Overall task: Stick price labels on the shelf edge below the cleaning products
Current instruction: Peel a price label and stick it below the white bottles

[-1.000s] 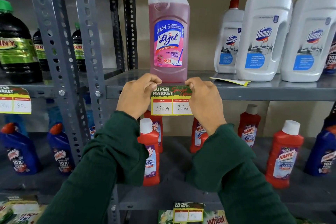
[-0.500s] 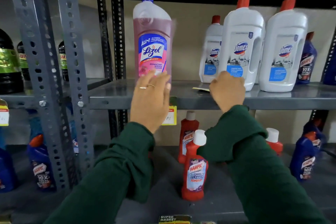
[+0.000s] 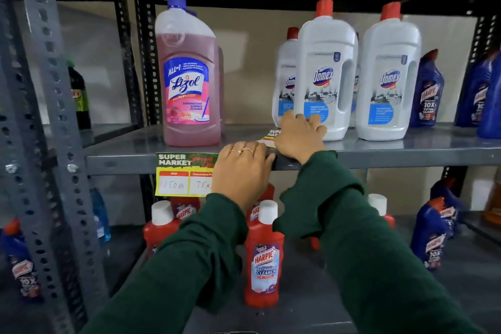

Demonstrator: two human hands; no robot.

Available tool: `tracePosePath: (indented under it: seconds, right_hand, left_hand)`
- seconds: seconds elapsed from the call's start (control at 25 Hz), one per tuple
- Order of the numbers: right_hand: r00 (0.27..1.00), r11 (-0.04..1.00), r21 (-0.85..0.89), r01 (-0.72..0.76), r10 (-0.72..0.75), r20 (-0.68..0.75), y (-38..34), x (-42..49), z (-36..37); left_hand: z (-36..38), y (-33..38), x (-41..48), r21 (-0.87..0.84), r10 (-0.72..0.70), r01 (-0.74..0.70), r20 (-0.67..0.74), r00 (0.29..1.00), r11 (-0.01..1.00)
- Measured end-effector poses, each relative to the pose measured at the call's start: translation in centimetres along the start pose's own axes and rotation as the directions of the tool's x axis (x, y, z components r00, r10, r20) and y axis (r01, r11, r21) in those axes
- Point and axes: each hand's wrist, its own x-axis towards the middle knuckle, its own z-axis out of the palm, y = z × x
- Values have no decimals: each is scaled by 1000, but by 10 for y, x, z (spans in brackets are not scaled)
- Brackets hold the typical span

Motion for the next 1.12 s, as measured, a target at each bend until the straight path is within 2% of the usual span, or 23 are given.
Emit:
tracePosePath:
  seconds: [0.12, 0.2, 0.32, 0.4, 0.44, 0.52, 0.6, 0.68, 0.76, 0.92, 1.0, 1.12]
  right_hand:
    - [976, 951, 279, 133, -77, -203, 7, -6, 0]
    - [962, 860, 490, 141, -2, -274, 16, -6, -5]
    - [967, 615, 783, 90, 133, -216, 38, -6, -21]
    - [983, 471, 876, 102, 86, -161, 62, -9, -38]
    - [987, 460, 881, 114, 46, -151, 75, -12, -47]
    - [988, 488, 861, 140, -17, -151, 104, -16, -66]
    - [986, 521, 837, 167, -95, -138, 132, -17, -86]
    - [977, 590, 782, 201, -178, -116, 156, -15, -101]
    - [966, 665, 706, 243, -234, -113, 175, -14, -107]
    - [949, 763, 581, 282, -310, -53, 198, -21, -106]
    - [945, 787, 545, 289, -325, -32, 208, -27, -103]
    - [927, 848, 388, 361, -371, -54, 226, -33, -93]
  left_hand:
    - [1, 1, 0, 33, 12, -11, -40, 999, 999]
    - [3, 3, 2, 29, 14, -12, -69, 998, 999]
    - [4, 18, 12, -50, -84, 77, -162, 983, 996]
    - [4, 39, 20, -193, -198, 152, -244, 949, 969]
    - [1, 51, 26, -300, -241, 153, -286, 927, 942]
    - [-5, 75, 39, -469, -274, 88, -345, 898, 879]
    - [-11, 100, 51, -531, -279, 43, -371, 886, 846]
    - [-18, 121, 60, -567, -319, 61, -368, 873, 821]
    - [-19, 137, 69, -538, -306, 100, -308, 901, 837]
    - [-8, 162, 76, -376, -161, 81, -187, 969, 923]
    - [-2, 172, 72, -396, -165, 104, -123, 979, 913]
    - [9, 179, 63, -402, -198, 170, -27, 980, 900]
